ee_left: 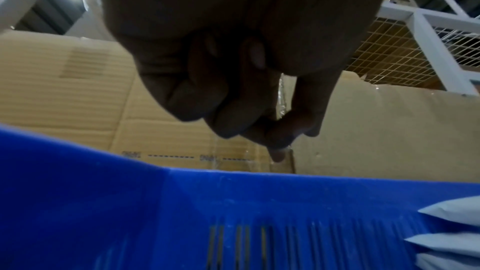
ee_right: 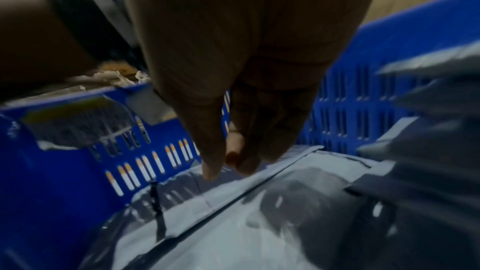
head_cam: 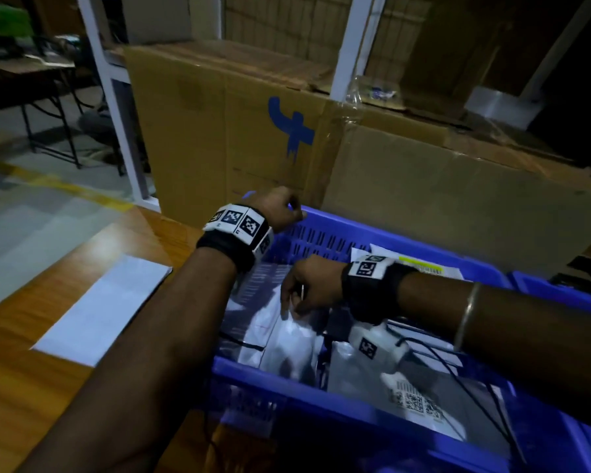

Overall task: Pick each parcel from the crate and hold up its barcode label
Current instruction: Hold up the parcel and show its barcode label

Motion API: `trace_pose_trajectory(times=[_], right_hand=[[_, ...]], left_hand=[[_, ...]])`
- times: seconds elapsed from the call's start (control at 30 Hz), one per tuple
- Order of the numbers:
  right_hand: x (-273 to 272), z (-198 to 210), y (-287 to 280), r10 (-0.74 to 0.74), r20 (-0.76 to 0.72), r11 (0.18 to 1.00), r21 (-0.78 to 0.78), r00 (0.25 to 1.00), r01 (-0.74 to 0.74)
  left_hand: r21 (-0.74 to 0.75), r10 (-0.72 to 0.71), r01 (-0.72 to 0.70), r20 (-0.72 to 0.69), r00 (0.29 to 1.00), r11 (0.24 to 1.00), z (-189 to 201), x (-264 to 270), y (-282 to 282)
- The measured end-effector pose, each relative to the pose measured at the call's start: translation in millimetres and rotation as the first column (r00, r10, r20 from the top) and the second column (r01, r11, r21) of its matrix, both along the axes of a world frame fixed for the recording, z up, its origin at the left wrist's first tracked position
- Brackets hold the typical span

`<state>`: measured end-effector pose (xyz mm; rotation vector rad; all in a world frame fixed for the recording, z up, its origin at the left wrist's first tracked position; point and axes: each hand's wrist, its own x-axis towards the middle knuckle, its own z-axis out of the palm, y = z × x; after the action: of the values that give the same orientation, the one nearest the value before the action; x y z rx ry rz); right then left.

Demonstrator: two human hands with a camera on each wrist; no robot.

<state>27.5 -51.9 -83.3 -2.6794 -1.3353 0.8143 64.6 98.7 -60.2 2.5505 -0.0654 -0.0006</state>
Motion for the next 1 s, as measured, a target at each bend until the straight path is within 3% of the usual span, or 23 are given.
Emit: trace_pose_trajectory(times=[0.07, 0.27, 0.53, 0.8, 1.0], right_hand=[[2.6, -9.9, 10.7, 0.02, -0.024, 1.0, -0.003, 1.0, -0.02], [9.0, -35.5, 27.6, 0.048, -0.057, 0.998, -0.026, 0.997, -0.05], [11.5, -49.7, 38.6, 0.109, 0.002, 0.991, -0.072, 0.994, -0.108], [12.1, -39.7, 43.6, 0.174, 0.088, 0.981, -0.1, 0.981, -0.165], [10.4, -1.3, 27.1, 0.158, 0.208, 0.987, -0.023, 0.965, -0.157]], left_hand=[[-0.032, 0.01, -0.009, 0.015, 1.0, 0.999, 1.7, 0.5, 2.4], [0.056, 0.027, -0.034, 0.11, 0.994, 0.998, 8.6, 0.5, 6.8], [0.034, 0.033, -0.036, 0.081, 0.996, 0.999, 11.1, -2.3, 6.5], [0.012, 0.025, -0.026, 0.063, 0.998, 1.0, 15.6, -7.5, 3.0], [0.008, -0.022, 0.021, 0.064, 0.998, 1.0, 19.0, -10.5, 1.8]])
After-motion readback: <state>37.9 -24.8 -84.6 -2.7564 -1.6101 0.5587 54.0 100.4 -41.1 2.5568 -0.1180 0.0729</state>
